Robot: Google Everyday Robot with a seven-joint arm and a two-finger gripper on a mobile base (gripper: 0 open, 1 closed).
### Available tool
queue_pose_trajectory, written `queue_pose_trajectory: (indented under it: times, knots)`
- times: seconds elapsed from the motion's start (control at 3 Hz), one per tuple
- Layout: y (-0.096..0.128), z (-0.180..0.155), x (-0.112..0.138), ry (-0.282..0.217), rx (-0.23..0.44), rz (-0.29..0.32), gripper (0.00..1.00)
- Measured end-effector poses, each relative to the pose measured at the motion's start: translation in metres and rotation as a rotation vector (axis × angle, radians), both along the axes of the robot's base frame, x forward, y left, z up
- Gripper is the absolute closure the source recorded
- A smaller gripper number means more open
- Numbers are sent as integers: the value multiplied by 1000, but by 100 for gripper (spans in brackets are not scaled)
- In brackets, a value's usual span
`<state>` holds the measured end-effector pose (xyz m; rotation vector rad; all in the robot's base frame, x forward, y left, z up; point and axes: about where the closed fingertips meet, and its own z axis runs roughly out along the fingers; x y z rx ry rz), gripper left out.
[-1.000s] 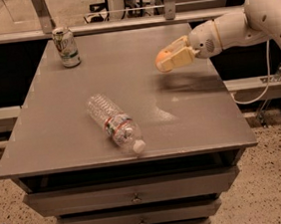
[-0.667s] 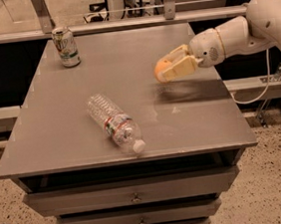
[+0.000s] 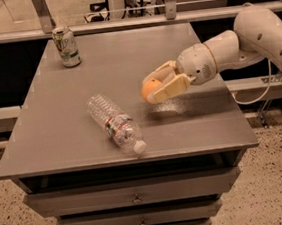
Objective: Move orange near water bottle
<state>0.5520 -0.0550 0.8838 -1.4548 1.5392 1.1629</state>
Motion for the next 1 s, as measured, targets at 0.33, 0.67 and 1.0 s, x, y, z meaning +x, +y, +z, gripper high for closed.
queue_pose_trajectory:
  times: [0.33,0.67,1.0]
  knots:
    - [9,-4,-11,-48,-1,11,100]
    - [15,-11,-16,-73,0,14,84]
    - [20,-19,-19,-71,2,30,53]
